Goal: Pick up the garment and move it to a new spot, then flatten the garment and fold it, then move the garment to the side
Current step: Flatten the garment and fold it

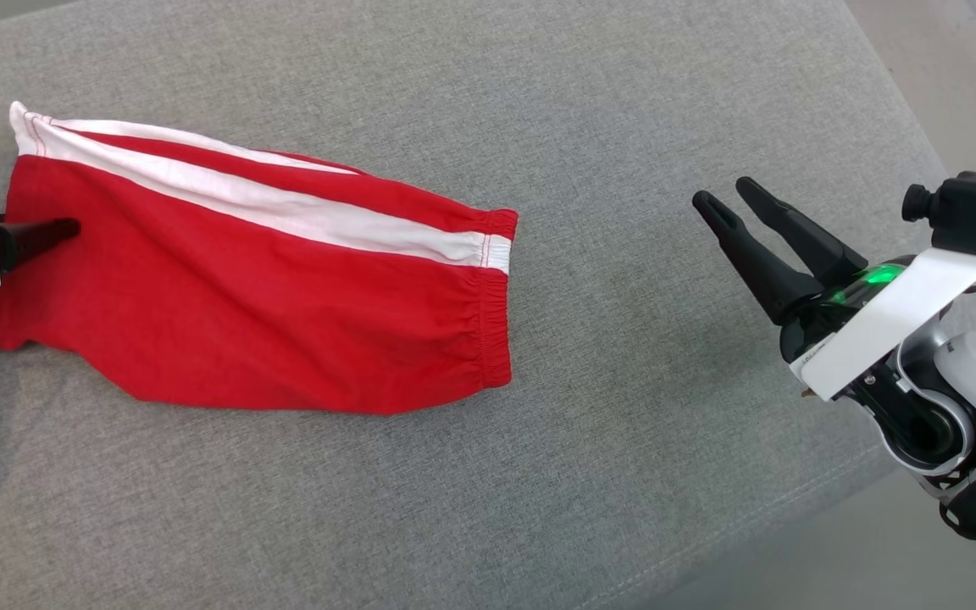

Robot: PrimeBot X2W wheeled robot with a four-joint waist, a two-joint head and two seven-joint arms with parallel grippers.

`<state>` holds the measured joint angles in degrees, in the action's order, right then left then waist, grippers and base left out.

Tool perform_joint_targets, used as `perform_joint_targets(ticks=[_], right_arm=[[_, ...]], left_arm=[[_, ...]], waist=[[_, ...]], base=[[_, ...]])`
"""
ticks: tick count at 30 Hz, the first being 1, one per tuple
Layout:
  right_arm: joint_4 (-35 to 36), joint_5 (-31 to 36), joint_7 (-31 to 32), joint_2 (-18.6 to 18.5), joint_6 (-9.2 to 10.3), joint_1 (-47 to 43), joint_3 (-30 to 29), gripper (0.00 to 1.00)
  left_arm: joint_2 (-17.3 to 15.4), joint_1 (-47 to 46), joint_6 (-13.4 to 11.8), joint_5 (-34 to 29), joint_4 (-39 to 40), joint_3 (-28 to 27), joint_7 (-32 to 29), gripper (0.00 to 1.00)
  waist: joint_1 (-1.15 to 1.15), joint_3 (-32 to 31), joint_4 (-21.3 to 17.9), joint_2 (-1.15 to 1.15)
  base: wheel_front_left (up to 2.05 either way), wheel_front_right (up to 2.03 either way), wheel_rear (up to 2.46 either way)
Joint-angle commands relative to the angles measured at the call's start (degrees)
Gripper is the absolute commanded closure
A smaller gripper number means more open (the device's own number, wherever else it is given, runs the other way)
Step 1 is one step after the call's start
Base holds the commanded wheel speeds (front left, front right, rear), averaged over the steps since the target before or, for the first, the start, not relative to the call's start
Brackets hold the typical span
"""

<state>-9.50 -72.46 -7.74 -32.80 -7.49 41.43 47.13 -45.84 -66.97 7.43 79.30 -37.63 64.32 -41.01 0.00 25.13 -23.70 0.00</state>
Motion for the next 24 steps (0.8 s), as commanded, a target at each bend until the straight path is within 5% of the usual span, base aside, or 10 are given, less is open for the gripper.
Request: perform_joint_targets(ticks=[1, 8, 9, 11, 24], right_arm=[[0.31, 0.59, 0.19, 0.29, -0.01, -1.1, -0.81, 0.0], [0.51, 1.34, 1.34, 1.39, -0.01, -2.75, -2.55, 0.0], [0.5, 1.51, 1.61, 1.5, -0.01, -3.02, -2.86, 0.0], [0.34, 1.9, 2.0, 1.81, -0.01, -3.57, -3.41, 0.0], [-0.4, 4.67, 5.66, 3.44, -0.01, -7.03, -6.44, 0.0]], left_arm=[[0.27, 1.31, 0.08, 1.4, 0.07, 0.03, -0.89, 0.0], [1.09, 1.93, 0.05, 2.84, -0.23, 0.28, -1.6, 0.0], [1.59, 2.52, 0.09, 4.3, 0.32, -0.21, -2.34, 0.38], [1.61, 2.72, 0.09, 5.07, 1.39, -0.29, -2.98, 1.0], [0.65, 4.47, 0.07, 4.66, 2.43, 1.54, -2.77, 1.0]], waist=[[0.0, 0.15, -0.29, 0.0], [0.0, 0.29, -0.34, 0.0], [0.0, 0.19, -0.27, 0.0], [0.0, -0.06, 0.02, 0.0], [0.0, -4.88, 4.17, 0.0]], base=[[0.0, 0.0, 0.0], [0.0, 0.0, 0.0], [0.0, 0.0, 0.0], [0.0, 0.0, 0.0], [0.0, 0.0, 0.0]])
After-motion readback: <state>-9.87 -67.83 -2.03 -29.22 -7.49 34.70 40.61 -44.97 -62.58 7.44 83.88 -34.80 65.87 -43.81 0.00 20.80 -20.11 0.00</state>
